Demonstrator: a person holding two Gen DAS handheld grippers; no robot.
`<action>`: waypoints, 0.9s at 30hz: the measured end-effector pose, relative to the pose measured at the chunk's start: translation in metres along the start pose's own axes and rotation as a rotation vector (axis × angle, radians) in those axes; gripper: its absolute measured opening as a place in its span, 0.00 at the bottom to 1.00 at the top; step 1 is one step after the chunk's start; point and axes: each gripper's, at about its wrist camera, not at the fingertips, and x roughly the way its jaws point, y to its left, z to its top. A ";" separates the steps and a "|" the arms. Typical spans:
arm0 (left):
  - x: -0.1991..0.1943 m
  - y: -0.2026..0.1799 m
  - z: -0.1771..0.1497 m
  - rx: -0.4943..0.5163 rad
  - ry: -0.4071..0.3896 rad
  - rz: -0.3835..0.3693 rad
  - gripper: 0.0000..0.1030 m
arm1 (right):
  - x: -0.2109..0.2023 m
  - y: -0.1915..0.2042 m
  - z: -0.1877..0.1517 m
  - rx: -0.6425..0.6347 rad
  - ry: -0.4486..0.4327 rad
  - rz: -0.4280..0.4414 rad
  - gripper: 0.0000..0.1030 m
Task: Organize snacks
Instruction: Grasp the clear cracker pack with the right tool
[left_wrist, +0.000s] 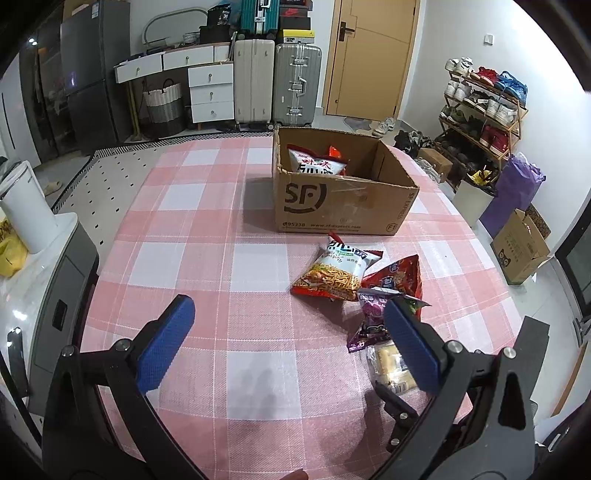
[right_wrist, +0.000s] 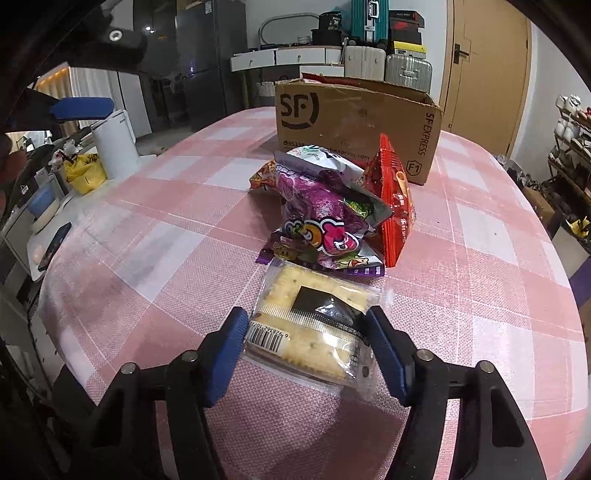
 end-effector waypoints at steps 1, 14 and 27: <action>0.001 0.001 0.000 -0.002 0.001 0.000 0.99 | -0.001 0.000 -0.001 -0.003 -0.002 0.000 0.63; 0.016 0.011 -0.006 -0.035 0.037 -0.001 0.99 | -0.016 -0.012 -0.003 0.055 -0.040 0.085 0.54; 0.030 0.011 -0.012 -0.040 0.067 -0.018 0.99 | -0.011 -0.018 -0.005 0.080 -0.020 0.089 0.67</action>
